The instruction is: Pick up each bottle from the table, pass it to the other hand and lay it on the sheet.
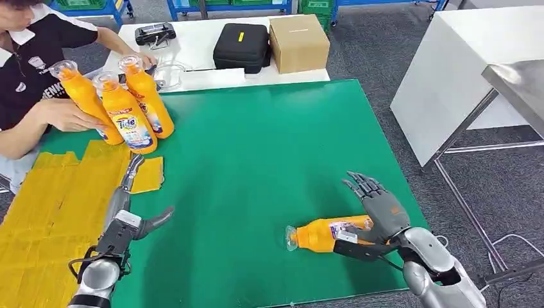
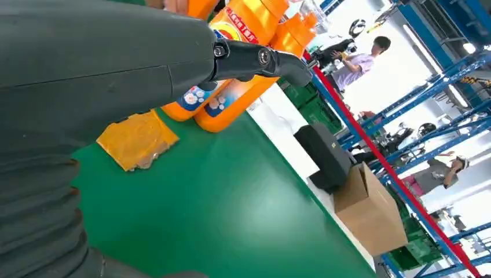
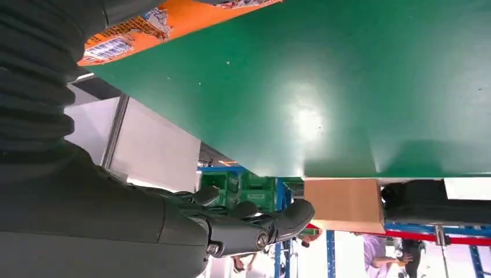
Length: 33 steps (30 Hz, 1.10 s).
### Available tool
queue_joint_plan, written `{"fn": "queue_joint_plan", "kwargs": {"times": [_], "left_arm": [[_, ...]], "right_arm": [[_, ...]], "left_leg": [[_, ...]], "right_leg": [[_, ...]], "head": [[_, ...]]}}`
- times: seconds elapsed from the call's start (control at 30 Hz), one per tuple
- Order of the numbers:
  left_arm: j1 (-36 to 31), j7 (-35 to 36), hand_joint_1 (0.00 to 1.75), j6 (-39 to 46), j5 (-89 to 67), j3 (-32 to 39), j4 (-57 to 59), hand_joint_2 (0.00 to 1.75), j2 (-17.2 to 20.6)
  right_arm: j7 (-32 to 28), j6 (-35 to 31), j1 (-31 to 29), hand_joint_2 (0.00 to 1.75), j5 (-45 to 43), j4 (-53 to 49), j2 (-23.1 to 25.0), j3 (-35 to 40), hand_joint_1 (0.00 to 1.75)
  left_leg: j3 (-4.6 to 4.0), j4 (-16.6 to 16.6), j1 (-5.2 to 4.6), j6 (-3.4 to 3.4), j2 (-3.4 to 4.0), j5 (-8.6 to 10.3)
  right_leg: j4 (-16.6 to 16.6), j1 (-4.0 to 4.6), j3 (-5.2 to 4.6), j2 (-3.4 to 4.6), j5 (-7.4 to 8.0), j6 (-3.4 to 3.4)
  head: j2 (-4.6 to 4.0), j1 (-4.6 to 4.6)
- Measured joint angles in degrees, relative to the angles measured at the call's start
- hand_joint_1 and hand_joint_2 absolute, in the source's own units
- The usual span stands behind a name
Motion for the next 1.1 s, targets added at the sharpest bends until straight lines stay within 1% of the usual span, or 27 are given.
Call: {"fn": "queue_joint_plan", "kwargs": {"times": [0.23, 0.33, 0.37, 0.4, 0.43, 0.47, 0.5, 0.53, 0.6, 0.7, 0.8, 0.87, 0.97, 1.1], "left_arm": [[-0.01, 0.00, 0.00, 0.00, 0.00, 0.00, 0.00, 1.75, -0.02], [-0.06, 0.04, 0.00, 0.00, 0.02, -0.02, 0.00, 1.75, 0.00], [-0.13, 0.07, 0.00, 0.00, 0.09, -0.04, 0.00, 1.75, -0.02], [-0.19, 0.07, 0.00, 0.00, 0.11, -0.04, 0.00, 1.75, -0.02], [-0.23, 0.11, 0.00, 0.00, 0.17, -0.04, 0.00, 1.75, -0.02], [-0.23, 0.11, 0.00, 0.00, 0.17, -0.04, 0.00, 1.75, -0.02], [-0.22, 0.13, 0.00, 0.00, 0.17, -0.04, -0.04, 1.75, -0.02], [-0.22, 0.17, 0.00, 0.00, 0.17, -0.04, -0.13, 1.75, -0.02], [-0.26, 0.35, 0.00, 0.00, 0.24, -0.02, -0.48, 1.75, 0.00], [-0.37, 0.48, 0.00, -0.04, 0.42, -0.31, -0.52, 1.75, -0.09], [-1.09, 0.50, 0.00, -0.11, 0.59, -0.57, -0.31, 1.75, -0.13], [-1.87, 0.50, 0.00, -0.11, 0.66, -0.61, 0.00, 1.75, -0.13], [-2.88, 0.48, 0.00, -0.13, 0.70, -0.79, 0.83, 1.75, -0.13], [-3.75, 0.00, 0.00, -0.09, 0.85, -0.87, 1.97, 1.75, -0.13]], "right_arm": [[0.13, 0.09, -0.24, 1.75, -0.04, 0.22, 0.00, 0.17, 0.00], [0.50, 1.31, -0.77, 1.75, -0.56, 0.65, -0.07, 0.61, 0.00], [-0.12, 0.75, -0.91, 1.75, -1.15, 0.83, -0.15, 0.70, 0.00], [-1.52, -1.14, -0.82, 1.75, -1.81, 0.87, -0.11, 0.70, 0.00], [-4.44, -5.13, -0.76, 1.75, -2.96, 0.85, 0.45, 0.68, 0.00], [-7.09, -8.41, -0.21, 1.75, -4.27, 0.72, 1.27, 0.57, 0.00], [-9.91, -11.51, 0.76, 1.75, -5.89, 0.11, 2.50, 0.44, 0.00], [-12.42, -13.08, 1.76, 1.75, -6.95, -1.25, 3.81, 0.53, 0.00], [-15.13, -14.08, 2.78, 1.75, -9.75, -4.86, 6.56, 0.94, 0.00], [-16.79, -12.19, 3.01, 1.75, -12.92, -8.48, 8.22, 1.55, 0.00], [-19.11, -4.60, 3.21, 1.75, -15.81, -10.36, 7.85, 2.90, 0.00], [-20.55, -2.53, 3.64, 1.75, -16.90, -10.67, 7.26, 3.45, 0.00], [-21.31, 0.79, 3.82, 1.75, -17.42, -10.67, 5.70, 4.13, 0.00], [-19.93, 4.33, 4.25, 1.75, -16.24, -10.51, 1.46, 4.79, 0.00]], "left_leg": [[0.02, 0.01, 0.00, 0.01, 0.00, 0.01], [0.05, 0.01, 0.00, 0.01, 0.05, 0.01], [0.07, 0.01, 0.00, 0.01, 0.05, 0.01], [0.05, 0.01, 0.00, 0.01, 0.03, 0.01], [0.00, 0.01, 0.00, 0.02, 0.02, 0.03], [-0.10, 0.01, 0.00, 0.05, 0.01, 0.07], [-0.30, 0.01, 0.00, 0.00, 0.00, 0.19], [-0.44, 0.02, -0.01, -0.04, -0.01, 0.23], [-0.55, 0.02, 0.00, -0.06, 0.11, 0.24], [-0.59, 0.02, 0.06, -0.09, 0.09, 0.26], [-0.74, 0.02, 0.05, -0.09, 0.08, 0.25], [-0.80, 0.02, 0.03, -0.08, 0.04, 0.25], [-0.81, 0.03, -0.01, -0.07, 0.05, 0.24], [-0.83, 0.04, -0.11, -0.04, 0.03, 0.23]], "right_leg": [[-0.01, 0.00, 0.08, 0.00, 0.02, 0.01], [-0.01, 0.00, 0.07, 0.01, 0.02, 0.00], [-0.02, 0.00, 0.08, 0.00, 0.02, 0.01], [-0.01, 0.00, 0.08, -0.01, 0.02, 0.01], [-0.01, 0.00, 0.13, -0.03, 0.02, 0.01], [0.01, 0.00, 0.44, -0.03, 0.03, 0.00], [0.05, 0.00, 0.43, -0.04, 0.10, 0.00], [0.06, 0.01, 0.27, -0.02, 0.19, 0.07], [0.07, 0.02, 0.04, 0.04, 0.21, 0.06], [0.07, 0.07, -0.01, 0.02, 0.16, 0.05], [0.07, 0.06, -0.12, 0.02, 0.16, 0.05], [0.07, 0.03, -0.15, -0.01, 0.16, 0.05], [0.06, 0.01, -0.16, 0.01, 0.17, 0.06], [0.05, -0.04, -0.15, -0.01, 0.17, 0.07]], "head": [[0.00, 0.00], [0.00, -0.02], [0.00, 0.00], [0.00, 0.00], [0.00, 0.02], [0.00, 0.04], [0.00, 0.02], [0.00, -0.02], [0.00, -0.07], [0.00, 0.00], [0.00, 0.00], [0.00, 0.00], [0.00, 0.00], [0.00, 0.00]]}}
